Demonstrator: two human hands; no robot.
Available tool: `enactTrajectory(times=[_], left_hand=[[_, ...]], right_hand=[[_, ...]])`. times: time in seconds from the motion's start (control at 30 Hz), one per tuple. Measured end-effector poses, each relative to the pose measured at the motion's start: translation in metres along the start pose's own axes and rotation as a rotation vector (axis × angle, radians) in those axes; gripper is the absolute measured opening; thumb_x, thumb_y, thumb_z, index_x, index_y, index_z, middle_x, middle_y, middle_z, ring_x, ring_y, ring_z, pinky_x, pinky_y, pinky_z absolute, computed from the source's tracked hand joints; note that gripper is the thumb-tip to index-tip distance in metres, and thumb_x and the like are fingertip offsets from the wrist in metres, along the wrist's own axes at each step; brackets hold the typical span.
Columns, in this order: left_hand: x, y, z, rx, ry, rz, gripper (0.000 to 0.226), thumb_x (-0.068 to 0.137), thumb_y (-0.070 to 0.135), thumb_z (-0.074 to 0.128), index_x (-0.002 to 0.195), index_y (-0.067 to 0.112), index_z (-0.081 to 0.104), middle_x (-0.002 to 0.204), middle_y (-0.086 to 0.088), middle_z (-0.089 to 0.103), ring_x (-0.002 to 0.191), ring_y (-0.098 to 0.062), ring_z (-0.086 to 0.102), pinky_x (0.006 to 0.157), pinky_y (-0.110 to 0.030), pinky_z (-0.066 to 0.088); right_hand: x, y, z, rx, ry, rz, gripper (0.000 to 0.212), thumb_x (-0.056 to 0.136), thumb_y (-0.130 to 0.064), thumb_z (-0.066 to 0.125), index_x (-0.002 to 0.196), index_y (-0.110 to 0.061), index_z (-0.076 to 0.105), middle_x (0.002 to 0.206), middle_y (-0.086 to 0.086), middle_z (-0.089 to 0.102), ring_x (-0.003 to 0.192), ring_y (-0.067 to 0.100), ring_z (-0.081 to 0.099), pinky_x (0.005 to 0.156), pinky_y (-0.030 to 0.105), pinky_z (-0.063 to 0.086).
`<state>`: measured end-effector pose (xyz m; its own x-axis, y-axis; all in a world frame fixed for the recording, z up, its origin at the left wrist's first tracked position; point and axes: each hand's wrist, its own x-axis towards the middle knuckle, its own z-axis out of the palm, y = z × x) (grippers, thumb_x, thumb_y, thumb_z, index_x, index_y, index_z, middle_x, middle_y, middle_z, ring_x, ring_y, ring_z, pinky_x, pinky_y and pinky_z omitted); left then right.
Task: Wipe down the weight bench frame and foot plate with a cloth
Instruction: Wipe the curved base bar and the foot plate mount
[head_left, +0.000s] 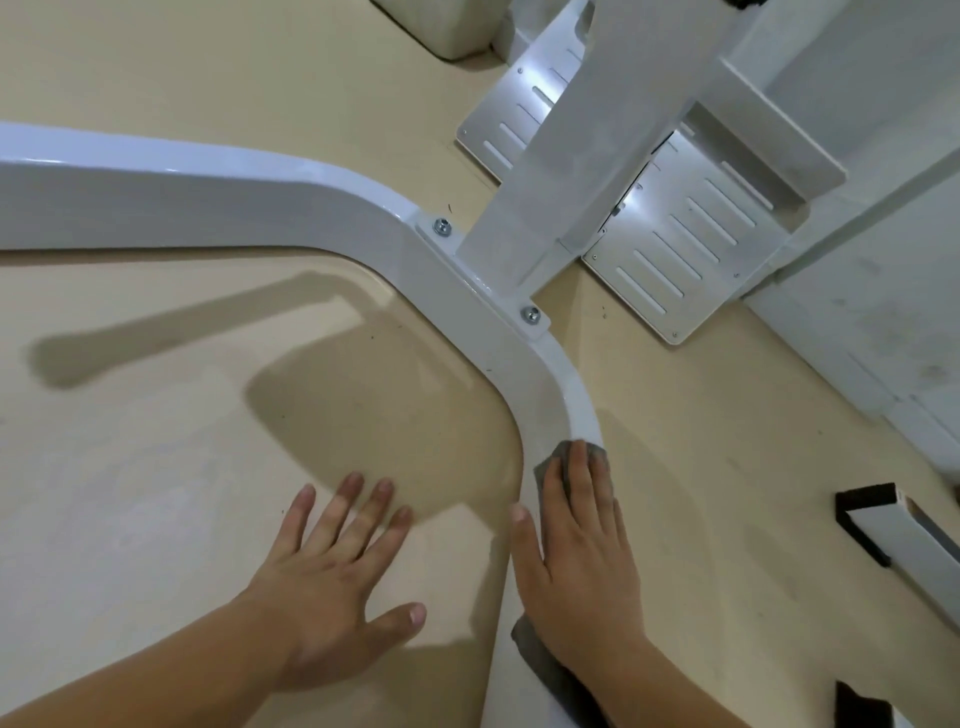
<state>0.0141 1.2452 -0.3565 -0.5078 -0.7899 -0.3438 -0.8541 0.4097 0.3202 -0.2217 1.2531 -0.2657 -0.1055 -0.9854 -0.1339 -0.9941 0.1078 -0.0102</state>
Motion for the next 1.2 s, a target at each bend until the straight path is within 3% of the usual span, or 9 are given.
enactTrajectory(times=[0.17, 0.4, 0.53, 0.7, 0.8, 0.93, 1.0, 1.1, 1.2], left_hand=[[-0.001, 0.004, -0.010, -0.097, -0.053, 0.000, 0.089, 0.086, 0.088, 0.011, 0.152, 0.044, -0.028, 0.155, 0.010, -0.047, 0.139, -0.015, -0.052, 0.117, -0.055, -0.028], [0.001, 0.002, -0.018, -0.087, -0.190, 0.001, 0.089, 0.090, 0.084, 0.015, 0.155, 0.042, -0.028, 0.155, 0.011, -0.049, 0.135, -0.015, -0.054, 0.116, -0.054, -0.030], [0.001, 0.002, -0.019, -0.074, -0.227, 0.008, 0.091, 0.090, 0.083, 0.017, 0.155, 0.040, -0.029, 0.154, 0.009, -0.049, 0.135, -0.016, -0.055, 0.115, -0.054, -0.031], [0.001, 0.003, -0.017, -0.057, -0.220, -0.007, 0.091, 0.089, 0.084, 0.015, 0.155, 0.039, -0.028, 0.155, 0.008, -0.048, 0.137, -0.017, -0.054, 0.116, -0.055, -0.029], [0.000, 0.003, -0.018, -0.065, -0.217, -0.007, 0.090, 0.091, 0.082, 0.017, 0.156, 0.039, -0.028, 0.155, 0.009, -0.048, 0.136, -0.017, -0.054, 0.116, -0.054, -0.030], [0.000, 0.003, -0.019, -0.070, -0.222, -0.004, 0.090, 0.091, 0.082, 0.019, 0.156, 0.039, -0.028, 0.155, 0.009, -0.048, 0.136, -0.016, -0.054, 0.115, -0.054, -0.031], [0.000, 0.002, -0.018, -0.063, -0.226, -0.002, 0.092, 0.091, 0.081, 0.020, 0.156, 0.039, -0.029, 0.155, 0.009, -0.049, 0.135, -0.016, -0.055, 0.115, -0.054, -0.031], [0.000, 0.003, -0.018, -0.056, -0.226, 0.002, 0.092, 0.091, 0.080, 0.021, 0.156, 0.038, -0.028, 0.154, 0.009, -0.049, 0.135, -0.017, -0.055, 0.115, -0.055, -0.030], [0.000, 0.002, -0.019, -0.064, -0.218, -0.002, 0.090, 0.092, 0.078, 0.022, 0.156, 0.038, -0.028, 0.155, 0.008, -0.048, 0.136, -0.017, -0.054, 0.116, -0.055, -0.029]], right_hand=[[0.049, 0.011, -0.014, -0.156, -0.035, -0.185, 0.083, 0.096, -0.066, 0.007, 0.160, -0.019, 0.030, 0.172, -0.004, 0.012, 0.156, 0.013, -0.020, 0.128, 0.045, -0.006], [0.103, 0.027, -0.029, -0.330, -0.093, -0.492, 0.070, 0.100, -0.059, 0.015, 0.125, -0.027, 0.072, 0.136, -0.014, 0.065, 0.156, 0.018, 0.017, 0.127, 0.049, 0.001], [0.030, 0.023, -0.034, -0.374, -0.284, -0.757, 0.055, 0.102, -0.055, 0.026, 0.100, -0.030, 0.074, 0.097, -0.016, 0.072, 0.106, 0.013, 0.060, 0.120, 0.038, 0.020], [0.024, 0.013, -0.045, -0.272, -0.411, -0.885, 0.051, 0.109, -0.044, 0.023, 0.154, -0.026, 0.040, 0.166, -0.006, 0.029, 0.137, 0.013, 0.044, 0.111, 0.034, 0.038], [0.057, 0.017, -0.048, -0.305, -0.269, -0.774, 0.043, 0.104, -0.038, 0.032, 0.137, -0.024, 0.057, 0.157, -0.004, 0.039, 0.133, 0.016, 0.046, 0.110, 0.030, 0.036], [0.080, 0.024, -0.038, -0.598, -0.270, -0.748, 0.055, 0.096, -0.047, 0.022, 0.096, -0.032, 0.075, 0.101, -0.017, 0.071, 0.120, 0.013, 0.056, 0.123, 0.030, -0.003], [0.082, 0.015, -0.040, -0.689, -0.299, -0.729, 0.067, 0.093, -0.050, 0.014, 0.107, -0.035, 0.078, 0.129, -0.010, 0.068, 0.141, 0.021, 0.042, 0.124, 0.038, -0.012], [0.083, 0.003, -0.044, -0.841, -0.333, -0.574, 0.069, 0.093, -0.050, 0.013, 0.136, -0.033, 0.064, 0.171, 0.002, 0.013, 0.158, 0.029, -0.010, 0.124, 0.054, -0.013], [0.072, 0.002, -0.044, -0.804, -0.349, -0.533, 0.072, 0.090, -0.049, 0.014, 0.133, -0.027, 0.067, 0.158, 0.010, 0.043, 0.153, 0.036, 0.019, 0.124, 0.053, 0.000]])
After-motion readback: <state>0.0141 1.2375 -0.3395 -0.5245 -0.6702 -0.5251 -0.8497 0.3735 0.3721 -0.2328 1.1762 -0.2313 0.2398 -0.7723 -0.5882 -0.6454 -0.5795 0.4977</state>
